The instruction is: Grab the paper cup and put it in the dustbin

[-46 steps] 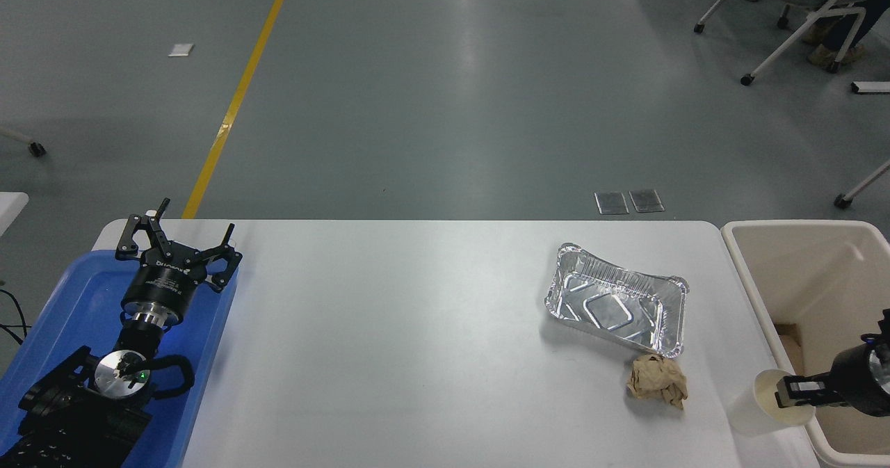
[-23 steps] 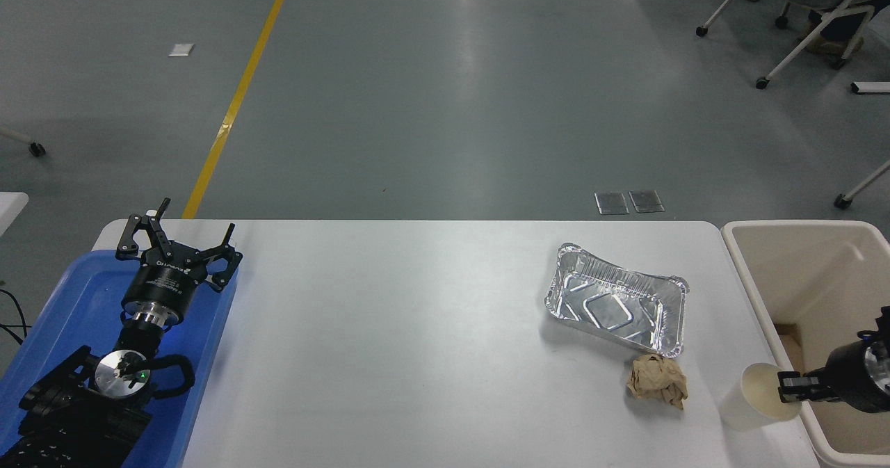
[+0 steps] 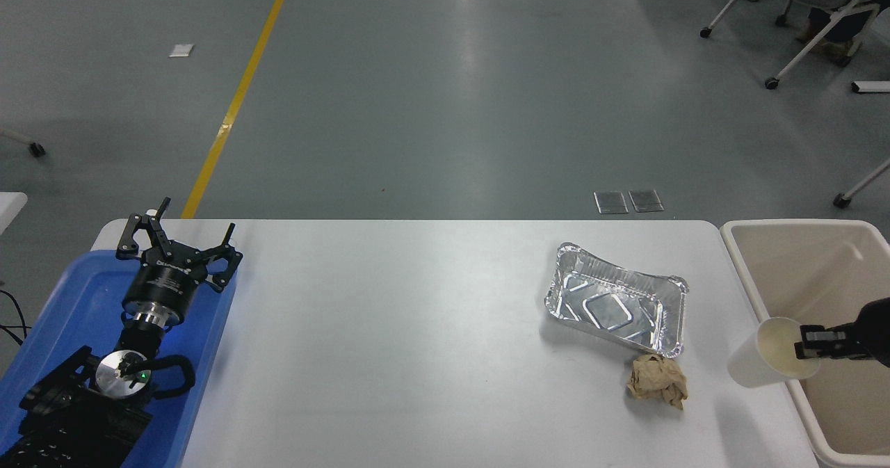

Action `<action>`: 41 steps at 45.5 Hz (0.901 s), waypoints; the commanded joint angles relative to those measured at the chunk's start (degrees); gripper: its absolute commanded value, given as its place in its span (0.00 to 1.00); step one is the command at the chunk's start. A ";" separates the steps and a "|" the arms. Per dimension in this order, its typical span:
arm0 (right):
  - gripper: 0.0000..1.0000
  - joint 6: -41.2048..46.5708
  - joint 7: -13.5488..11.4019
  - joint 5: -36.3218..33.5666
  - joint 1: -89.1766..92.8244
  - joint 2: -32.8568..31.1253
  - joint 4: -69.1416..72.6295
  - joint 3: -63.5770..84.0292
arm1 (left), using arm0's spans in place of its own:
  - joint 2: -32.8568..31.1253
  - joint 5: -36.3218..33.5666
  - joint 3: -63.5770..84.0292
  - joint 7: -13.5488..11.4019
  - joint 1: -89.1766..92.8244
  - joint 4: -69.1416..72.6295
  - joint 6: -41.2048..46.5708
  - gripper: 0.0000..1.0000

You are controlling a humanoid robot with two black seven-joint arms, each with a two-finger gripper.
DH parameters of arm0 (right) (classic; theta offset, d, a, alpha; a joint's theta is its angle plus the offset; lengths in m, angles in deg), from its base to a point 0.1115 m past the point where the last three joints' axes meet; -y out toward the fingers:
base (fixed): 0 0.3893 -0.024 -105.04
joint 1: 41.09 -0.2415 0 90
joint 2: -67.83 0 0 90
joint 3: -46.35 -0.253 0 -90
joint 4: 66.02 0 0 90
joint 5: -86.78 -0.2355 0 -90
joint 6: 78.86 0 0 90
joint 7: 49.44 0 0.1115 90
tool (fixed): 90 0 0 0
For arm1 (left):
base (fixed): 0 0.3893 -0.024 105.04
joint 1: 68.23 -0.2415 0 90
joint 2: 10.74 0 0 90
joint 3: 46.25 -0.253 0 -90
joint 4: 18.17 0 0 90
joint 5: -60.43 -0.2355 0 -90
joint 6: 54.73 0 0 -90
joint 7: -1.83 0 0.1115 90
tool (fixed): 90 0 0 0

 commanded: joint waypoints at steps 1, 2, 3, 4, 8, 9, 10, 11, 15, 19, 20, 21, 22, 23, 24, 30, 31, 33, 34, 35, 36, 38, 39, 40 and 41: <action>0.00 2.74 1.63 -3.07 -23.53 6.39 8.88 13.60 | 0.00 0.00 -0.12 -0.01 -0.01 0.01 0.00 0.99; 0.00 2.91 1.72 -3.33 -24.59 7.27 9.32 14.22 | 0.00 0.00 -0.03 -0.01 -0.01 0.01 0.00 0.99; 0.00 3.09 1.89 -3.60 -25.47 8.15 9.59 14.66 | 0.00 0.00 -0.03 -0.01 -0.01 0.01 0.00 0.99; 0.00 3.26 2.07 -3.95 -26.26 8.86 9.76 15.10 | 0.00 0.00 -0.03 -0.01 -0.01 0.01 0.00 0.99; 0.00 3.79 2.16 -5.44 -28.03 11.06 10.38 16.42 | 0.09 0.00 -0.03 -0.01 -0.01 0.01 0.00 0.99; 0.00 3.97 2.16 -5.53 -28.12 11.32 10.38 16.68 | 0.09 0.00 -0.03 -0.01 -0.01 0.01 0.00 0.99; 0.00 4.23 2.16 -5.53 -28.21 11.59 10.38 16.95 | 0.09 0.00 -0.03 -0.01 -0.01 0.01 0.00 0.99; 0.00 4.41 2.16 -5.53 -28.29 11.76 10.38 17.12 | 0.09 0.00 -0.03 -0.01 -0.01 0.01 0.00 0.99; 0.00 5.02 2.16 -5.62 -29.08 12.38 10.29 17.83 | 0.09 0.00 -0.03 -0.01 -0.01 0.01 0.00 0.99; 0.00 5.20 2.16 -5.97 -29.17 12.73 9.94 18.09 | 0.09 0.00 -0.03 -0.01 -0.09 0.01 0.00 0.99; 0.00 5.20 2.16 -6.32 -29.17 12.73 9.85 18.09 | 0.09 0.00 -0.03 -0.01 -0.09 -0.08 0.00 0.99; 0.00 5.20 2.16 -6.50 -29.17 12.73 9.77 18.09 | 0.09 0.00 -0.03 -0.01 -0.09 0.01 0.00 0.99; 0.00 5.20 2.16 -6.85 -29.17 12.73 9.68 18.18 | 0.17 0.00 -0.03 -0.01 -0.09 -0.08 0.00 0.99; 0.00 5.20 2.16 -7.11 -29.17 12.73 9.50 18.18 | 0.17 0.00 -0.03 -0.01 -0.09 0.01 0.00 0.99; 0.00 5.20 2.16 -7.37 -29.17 12.64 9.24 18.18 | 0.17 0.00 -0.03 -0.01 -0.18 -0.08 0.00 0.99; 0.00 5.11 2.07 -8.17 -27.86 12.12 5.73 18.44 | 0.17 0.00 -0.03 -0.01 -0.18 -0.08 0.00 0.99; 0.00 5.02 1.98 -8.17 -27.33 12.03 4.77 18.53 | 0.17 0.00 -0.03 -0.01 -0.18 0.01 0.00 0.99; 0.00 4.76 1.98 -8.17 -26.02 11.07 2.40 18.62 | 0.17 0.00 -0.03 -0.01 -0.18 0.01 0.00 0.99; 0.00 4.59 1.98 -8.08 -24.96 10.28 1.17 18.71 | 0.17 0.00 -0.03 -0.01 -0.18 0.01 0.00 0.99; 0.00 4.41 1.90 -7.99 -24.00 9.31 -0.24 18.62 | 0.17 0.00 -0.03 -0.01 -0.18 0.01 0.00 0.99; 0.00 4.41 1.89 -7.73 -22.94 8.35 -1.65 18.36 | 0.17 0.00 -0.03 -0.01 -0.18 -0.08 0.00 0.99; 0.00 4.23 1.81 -7.47 -20.92 6.76 -5.16 18.01 | 0.17 0.00 -0.03 -0.01 -0.18 0.01 0.00 0.99; 0.00 3.71 1.81 -7.47 -18.13 5.10 -9.70 17.74 | 0.17 0.00 -0.03 -0.01 -0.18 0.01 0.00 0.99; 0.00 3.18 1.81 -7.38 -16.53 4.39 -11.57 17.57 | 0.17 0.00 -0.03 -0.01 -0.18 0.01 0.00 0.99; 0.00 2.57 1.81 -7.29 -14.78 3.68 -13.33 17.30 | 0.17 0.00 -0.03 -0.01 -0.18 0.01 0.00 0.99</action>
